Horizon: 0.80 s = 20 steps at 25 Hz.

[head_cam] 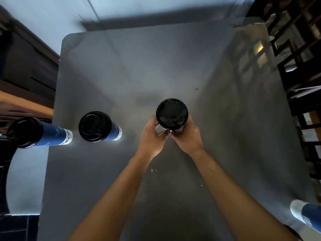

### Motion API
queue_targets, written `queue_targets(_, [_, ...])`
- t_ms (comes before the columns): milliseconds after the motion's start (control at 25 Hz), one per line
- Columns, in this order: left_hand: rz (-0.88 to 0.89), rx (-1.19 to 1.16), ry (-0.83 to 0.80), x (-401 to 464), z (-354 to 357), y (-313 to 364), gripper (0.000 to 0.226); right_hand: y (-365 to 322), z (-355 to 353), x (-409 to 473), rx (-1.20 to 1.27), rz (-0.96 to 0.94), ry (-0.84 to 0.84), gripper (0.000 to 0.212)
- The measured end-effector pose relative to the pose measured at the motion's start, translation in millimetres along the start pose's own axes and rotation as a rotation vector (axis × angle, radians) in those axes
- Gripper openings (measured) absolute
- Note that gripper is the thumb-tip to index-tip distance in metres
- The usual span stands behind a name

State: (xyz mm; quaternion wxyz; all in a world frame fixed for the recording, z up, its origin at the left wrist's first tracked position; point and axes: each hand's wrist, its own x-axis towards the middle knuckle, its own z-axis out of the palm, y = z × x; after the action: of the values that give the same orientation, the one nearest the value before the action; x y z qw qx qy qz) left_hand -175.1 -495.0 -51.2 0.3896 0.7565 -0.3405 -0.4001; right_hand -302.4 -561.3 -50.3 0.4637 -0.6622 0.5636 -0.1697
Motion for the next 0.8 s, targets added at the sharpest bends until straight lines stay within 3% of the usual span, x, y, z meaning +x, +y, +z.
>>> queue_targets(240, [-0.255, 0.101, -0.071, -19.3, -4.9, 4.1, 0.091, 2.4, -13.4, -26.2, 0.000, 0.137, -0.069, 0.094])
queue_targets(320, [-0.330, 0.120, -0.047, -42.6, -5.1, 5.9, 0.084, 3.2, -21.7, -51.5, 0.035, 0.211, -0.039, 0.097])
queue_targets(440, [-0.325, 0.011, 0.015, -90.9, -3.7, 3.6, 0.053, 5.5, -28.1, -99.0, 0.055, 0.230, -0.047, 0.085])
queue_targets(600, [-0.160, -0.033, -0.089, -159.3, 5.9, -6.1, 0.033, 19.7, -35.1, -188.8, -0.034, 0.140, -0.009, 0.054])
queue_targets(720, [0.017, 0.033, -0.194, -197.6, 27.9, -13.7, 0.033, 51.8, -43.6, -256.8, -0.083, 0.117, 0.034, 0.039])
queue_targets(800, [0.047, 0.000, -0.296, -220.5, 46.8, -16.5, 0.048, 79.6, -55.4, -298.5, -0.091, 0.168, 0.057, 0.031])
